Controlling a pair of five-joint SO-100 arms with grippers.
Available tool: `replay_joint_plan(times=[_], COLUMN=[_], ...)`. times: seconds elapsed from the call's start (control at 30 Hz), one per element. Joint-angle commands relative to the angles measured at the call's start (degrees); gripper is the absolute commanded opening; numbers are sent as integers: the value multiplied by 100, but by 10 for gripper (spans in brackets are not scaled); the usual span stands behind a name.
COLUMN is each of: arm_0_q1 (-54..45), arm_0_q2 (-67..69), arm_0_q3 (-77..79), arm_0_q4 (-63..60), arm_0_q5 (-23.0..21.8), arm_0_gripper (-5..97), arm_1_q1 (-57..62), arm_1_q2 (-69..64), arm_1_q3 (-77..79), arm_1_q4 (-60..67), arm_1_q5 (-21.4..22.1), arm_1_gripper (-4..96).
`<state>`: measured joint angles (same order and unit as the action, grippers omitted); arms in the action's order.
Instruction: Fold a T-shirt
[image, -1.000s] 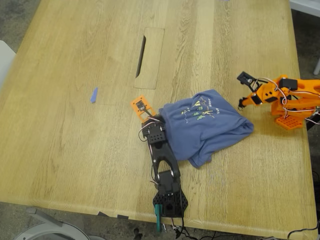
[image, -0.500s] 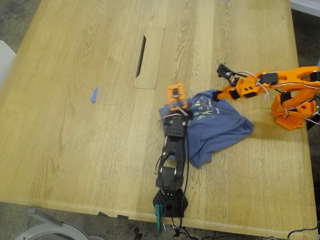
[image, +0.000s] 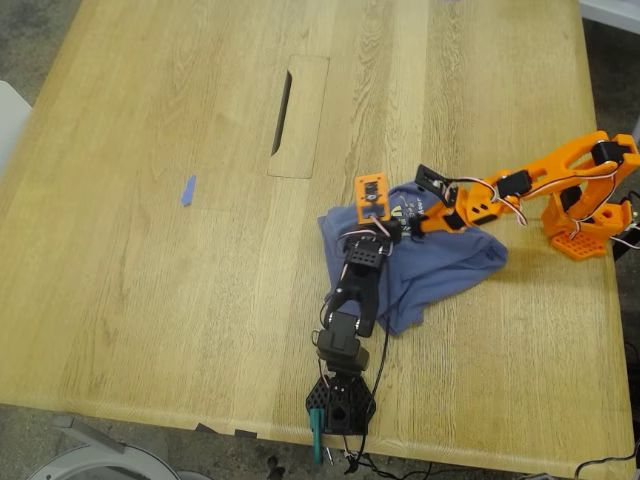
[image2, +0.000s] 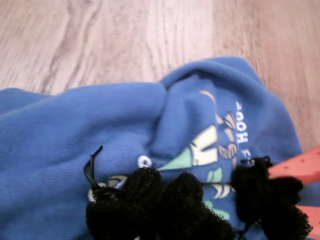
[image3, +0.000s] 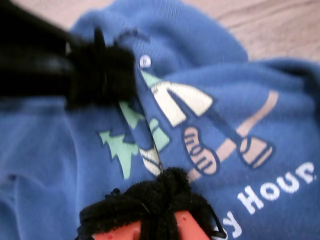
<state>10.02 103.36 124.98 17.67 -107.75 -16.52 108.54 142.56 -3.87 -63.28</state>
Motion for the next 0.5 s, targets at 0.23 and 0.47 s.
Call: replay_joint_plan(times=[0.23,0.47], arm_0_q1=[-1521,-2320], arm_0_q2=[308,615], arm_0_q3=[387,466], arm_0_q4=[-457,-431], arm_0_q5=[-44,-53], arm_0_gripper=[37,37], arm_1_q1=[-360,-352], arm_1_q2=[1134,2646], arm_1_q3=[1239,2171], arm_1_q4=[220,1125], arm_1_q5=[176,220], arm_1_gripper=[0,0])
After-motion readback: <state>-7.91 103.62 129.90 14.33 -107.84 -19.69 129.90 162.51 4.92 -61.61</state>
